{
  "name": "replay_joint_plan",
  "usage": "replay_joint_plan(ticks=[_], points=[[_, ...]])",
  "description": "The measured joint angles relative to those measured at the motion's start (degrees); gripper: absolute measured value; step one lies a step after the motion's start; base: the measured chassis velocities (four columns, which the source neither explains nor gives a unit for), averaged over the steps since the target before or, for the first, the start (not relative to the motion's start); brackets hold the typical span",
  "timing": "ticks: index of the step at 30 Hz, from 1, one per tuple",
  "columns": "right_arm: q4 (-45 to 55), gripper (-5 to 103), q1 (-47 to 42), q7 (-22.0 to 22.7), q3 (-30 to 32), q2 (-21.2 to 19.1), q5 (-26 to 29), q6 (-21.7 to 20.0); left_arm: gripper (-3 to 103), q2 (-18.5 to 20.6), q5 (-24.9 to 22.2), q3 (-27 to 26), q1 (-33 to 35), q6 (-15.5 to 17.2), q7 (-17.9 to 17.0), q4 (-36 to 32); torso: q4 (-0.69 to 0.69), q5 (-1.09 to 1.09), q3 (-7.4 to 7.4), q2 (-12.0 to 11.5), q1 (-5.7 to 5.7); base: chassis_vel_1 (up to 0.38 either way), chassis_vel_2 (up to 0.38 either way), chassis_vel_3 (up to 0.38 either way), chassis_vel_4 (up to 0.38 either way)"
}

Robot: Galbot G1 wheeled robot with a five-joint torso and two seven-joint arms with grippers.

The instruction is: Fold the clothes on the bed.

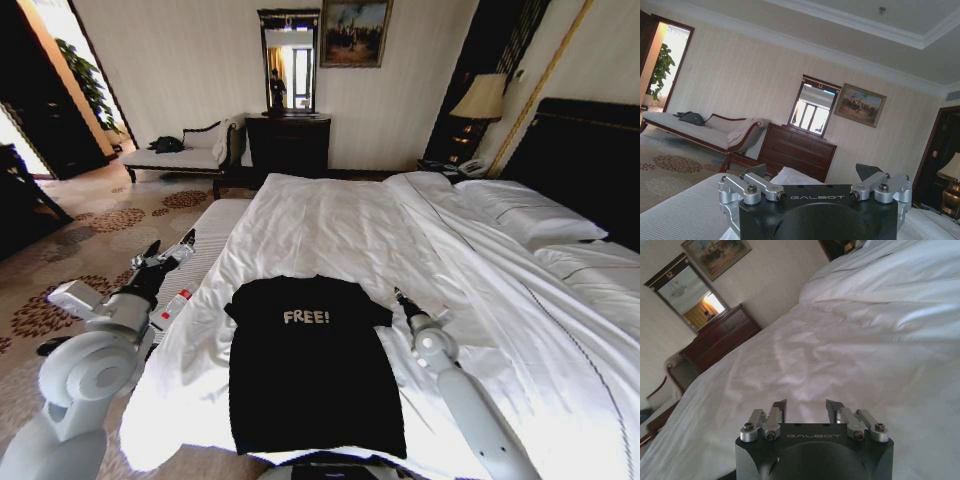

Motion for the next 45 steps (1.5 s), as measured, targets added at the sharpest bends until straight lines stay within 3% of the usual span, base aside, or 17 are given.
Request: replay_joint_plan(ticks=[1,2,3,6,7,8,9,11,12,14,15,37,45], points=[[1.35,49,-0.89,0.52,-0.41,-0.29,0.96,-0.27,100,-0.04,0.06,0.03,-0.02,-0.01,0.0,0.04,-0.01,0.0,0.0,0.0,0.0,0.0,0.0,0.0,0.0],[2.9,49,-1.89,1.28,-1.17,-0.45,2.2,-0.62,100,-0.07,0.14,0.13,-0.11,-0.01,0.0,0.12,-0.01,0.0,0.0,0.0,0.0,0.0,0.0,0.0,0.0],[4.32,61,-2.68,2.11,-2.3,-0.4,3.5,-1.05,100,-0.08,0.25,0.26,-0.23,-0.01,0.0,0.18,-0.01,0.01,0.0,0.0,-0.01,0.0,0.0,0.0,0.0],[6.25,61,-3.27,3.58,-4.6,0.63,5.7,-1.95,100,-0.09,0.47,0.52,-0.4,-0.02,0.0,0.3,0.0,0.01,0.0,0.0,-0.01,0.0,0.0,0.0,0.0],[6.75,71,-3.17,4.17,-5.71,1.52,6.66,-2.47,100,-0.08,0.54,0.62,-0.43,-0.02,0.0,0.35,0.01,0.01,0.0,0.0,-0.01,0.0,0.0,0.0,0.0],[6.86,71,-2.67,4.78,-6.95,2.61,7.51,-2.96,100,-0.01,0.62,0.66,-0.45,-0.02,0.0,0.4,0.01,0.01,0.0,0.0,-0.01,0.0,0.0,0.0,0.0],[6.8,82,-2.19,5.02,-7.72,3.32,7.83,-3.13,100,0.06,0.63,0.66,-0.44,-0.01,0.0,0.44,0.01,0.01,0.0,0.0,-0.01,0.0,0.0,0.0,0.0],[6.19,82,-1.4,5.23,-8.74,4.25,8.0,-3.26,100,0.2,0.65,0.64,-0.41,-0.01,0.0,0.53,0.02,0.01,0.0,0.0,-0.01,0.0,0.0,0.0,0.0],[5.39,93,-0.66,5.3,-9.57,4.9,8.06,-3.36,100,0.34,0.66,0.54,-0.32,-0.01,0.01,0.62,0.02,0.01,0.0,0.0,-0.01,0.0,0.0,0.0,0.0],[3.72,93,0.65,5.34,-10.78,5.57,8.07,-3.5,100,0.57,0.66,0.19,-0.2,0.0,0.01,0.78,0.02,0.01,0.01,0.0,-0.01,0.0,0.0,0.0,0.0],[3.26,99,0.98,5.4,-11.06,5.68,8.07,-3.52,100,0.66,0.65,0.07,-0.21,0.0,0.01,0.85,0.02,0.01,0.01,0.0,0.0,0.0,0.0,0.0,0.0],[-3.43,100,5.6,6.13,-13.19,3.77,5.55,-3.73,100,0.33,1.15,0.61,-1.15,0.0,0.01,2.14,0.01,0.02,0.01,-0.02,0.0,0.0,0.0,0.0,0.0],[-8.13,100,10.66,9.31,-14.76,0.89,4.75,-4.45,100,0.51,1.25,0.44,-0.79,0.04,-0.06,1.56,0.01,0.02,0.01,-0.02,0.01,0.0,0.0,0.0,0.0]])
